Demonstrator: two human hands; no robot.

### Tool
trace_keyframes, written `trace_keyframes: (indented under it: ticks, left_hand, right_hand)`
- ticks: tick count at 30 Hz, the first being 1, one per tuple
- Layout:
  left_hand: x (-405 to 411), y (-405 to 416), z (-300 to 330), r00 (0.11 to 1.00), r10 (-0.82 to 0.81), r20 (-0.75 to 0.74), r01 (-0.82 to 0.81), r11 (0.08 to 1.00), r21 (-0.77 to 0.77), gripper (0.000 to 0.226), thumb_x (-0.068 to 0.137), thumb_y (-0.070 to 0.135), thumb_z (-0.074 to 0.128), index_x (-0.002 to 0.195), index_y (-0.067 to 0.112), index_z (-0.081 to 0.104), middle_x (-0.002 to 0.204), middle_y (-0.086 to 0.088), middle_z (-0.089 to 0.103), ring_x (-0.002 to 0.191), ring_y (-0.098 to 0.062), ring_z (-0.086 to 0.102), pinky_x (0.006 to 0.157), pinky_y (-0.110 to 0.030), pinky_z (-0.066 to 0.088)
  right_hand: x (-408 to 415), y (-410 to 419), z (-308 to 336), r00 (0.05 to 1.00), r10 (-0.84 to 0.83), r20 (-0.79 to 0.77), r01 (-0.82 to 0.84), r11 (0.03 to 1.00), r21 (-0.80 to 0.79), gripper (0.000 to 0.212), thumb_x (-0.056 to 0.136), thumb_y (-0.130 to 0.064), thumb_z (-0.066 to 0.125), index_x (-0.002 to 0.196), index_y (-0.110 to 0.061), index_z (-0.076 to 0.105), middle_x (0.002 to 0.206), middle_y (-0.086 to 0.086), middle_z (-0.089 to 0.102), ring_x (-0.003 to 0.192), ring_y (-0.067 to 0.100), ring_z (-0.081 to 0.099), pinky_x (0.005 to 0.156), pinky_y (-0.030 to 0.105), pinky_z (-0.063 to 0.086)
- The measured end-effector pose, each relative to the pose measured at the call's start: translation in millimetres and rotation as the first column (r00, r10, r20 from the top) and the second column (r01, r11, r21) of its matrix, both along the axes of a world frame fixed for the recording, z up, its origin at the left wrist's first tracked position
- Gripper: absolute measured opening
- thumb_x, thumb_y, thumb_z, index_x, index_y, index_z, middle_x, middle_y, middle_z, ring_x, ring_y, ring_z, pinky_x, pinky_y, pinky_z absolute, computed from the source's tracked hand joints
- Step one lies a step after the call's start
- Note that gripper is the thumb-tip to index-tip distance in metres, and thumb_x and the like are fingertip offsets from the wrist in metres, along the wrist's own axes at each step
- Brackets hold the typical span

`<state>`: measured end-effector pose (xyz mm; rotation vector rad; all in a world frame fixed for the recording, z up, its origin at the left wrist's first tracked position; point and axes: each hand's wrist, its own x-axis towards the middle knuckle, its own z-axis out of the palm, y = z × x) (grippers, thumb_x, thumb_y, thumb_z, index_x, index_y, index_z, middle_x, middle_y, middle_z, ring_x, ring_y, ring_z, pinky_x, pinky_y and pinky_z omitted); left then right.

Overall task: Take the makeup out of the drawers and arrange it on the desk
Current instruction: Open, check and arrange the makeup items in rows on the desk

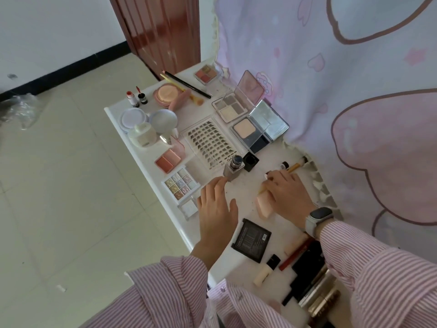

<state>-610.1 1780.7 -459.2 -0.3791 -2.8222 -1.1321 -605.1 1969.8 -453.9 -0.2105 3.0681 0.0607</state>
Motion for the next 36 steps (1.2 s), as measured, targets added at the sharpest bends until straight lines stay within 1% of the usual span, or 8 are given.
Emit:
trace_keyframes:
  ticks: [4,9,14,18,21,25,31,36]
  left_hand:
    - [10.3,-11.1,-6.2,1.000,0.001,0.013,-0.001,0.999,-0.037,0.046,0.075,0.007,0.063,0.117,0.012,0.046,0.116,-0.011,0.055,0.110,-0.018,0.041,0.092,-0.035,0.037]
    - [12.0,-18.3,-3.2,1.000,0.002,0.017,-0.001,0.999,-0.055,0.043,0.074,0.004,0.067,0.114,0.011,0.052,0.115,-0.010,0.057,0.109,-0.017,0.042,0.091,-0.032,0.033]
    - [14.3,-23.8,0.9,0.999,0.025,0.035,-0.023,0.999,-0.041,0.036,0.076,0.012,0.057,0.112,0.013,0.052,0.114,-0.009,0.057,0.109,-0.016,0.041,0.091,-0.033,0.034]
    - [16.8,-26.0,6.6,0.997,0.007,0.081,-0.009,1.000,0.026,0.032,0.079,0.012,0.057,0.111,0.010,0.056,0.110,-0.009,0.059,0.105,-0.023,0.053,0.089,-0.034,0.041]
    - [19.5,-25.2,15.7,0.983,-0.045,0.178,0.027,0.994,0.103,0.033,0.086,0.014,0.060,0.119,0.009,0.055,0.113,-0.006,0.058,0.101,-0.015,0.055,0.086,-0.025,0.043]
    - [24.2,-23.3,30.2,0.934,-0.168,0.314,0.098,0.969,0.227,0.044,0.089,0.028,0.057,0.130,0.020,0.043,0.108,0.013,0.052,0.087,0.003,0.051,0.077,-0.009,0.039]
    - [33.5,-28.9,48.0,0.916,-0.247,0.316,0.177,0.956,0.233,0.019,0.095,0.039,0.040,0.097,0.021,0.045,0.063,0.013,0.043,0.053,-0.005,0.045,0.051,-0.014,0.033]
    - [30.8,-35.9,48.4,0.959,-0.176,0.223,0.152,0.981,0.123,0.040,0.084,0.050,0.011,0.069,0.022,0.036,0.051,0.008,0.035,0.044,-0.013,0.034,0.046,-0.029,0.027]
  right_hand:
    - [-9.7,-4.8,3.9,0.998,0.033,0.047,-0.037,0.996,0.084,0.023,0.054,-0.007,0.079,0.073,-0.013,0.067,0.078,0.007,0.060,0.071,0.028,0.059,0.060,0.035,0.048]
    - [-29.7,-0.2,17.2,0.984,-0.107,0.144,0.081,0.982,0.171,0.035,0.087,-0.009,0.042,0.122,-0.013,0.046,0.123,0.009,0.043,0.110,0.027,0.043,0.086,0.038,0.036]
    - [-43.7,2.8,19.5,0.962,-0.095,0.256,0.023,0.963,0.270,0.030,0.092,-0.012,0.034,0.120,-0.014,0.045,0.123,0.007,0.043,0.114,0.024,0.039,0.087,0.035,0.032]
    - [-33.1,-2.3,21.8,0.986,-0.164,-0.016,0.159,0.972,-0.173,0.019,0.091,-0.018,0.050,0.106,-0.009,0.056,0.104,0.011,0.052,0.092,0.024,0.046,0.074,0.034,0.036]
    - [-14.2,-25.7,42.1,0.836,-0.496,0.235,0.463,0.408,-0.787,0.003,0.088,-0.012,0.056,0.090,-0.012,0.054,0.078,0.001,0.053,0.069,0.012,0.048,0.061,0.022,0.041]
    - [12.9,-47.5,67.2,0.750,-0.350,0.561,0.574,-0.077,-0.815,0.012,0.087,0.000,0.054,0.083,-0.010,0.057,0.061,0.004,0.054,0.051,0.010,0.047,0.047,0.014,0.039]
    - [40.8,-69.2,76.6,0.730,-0.106,0.675,0.637,-0.255,-0.728,0.013,0.090,-0.007,0.052,0.078,-0.003,0.055,0.052,0.000,0.048,0.050,0.012,0.038,0.050,0.021,0.029]
    - [51.1,-83.4,78.9,0.836,-0.139,0.531,0.532,-0.034,-0.846,0.010,0.092,-0.007,0.048,0.087,-0.008,0.056,0.057,-0.001,0.046,0.049,0.004,0.040,0.050,0.014,0.035]
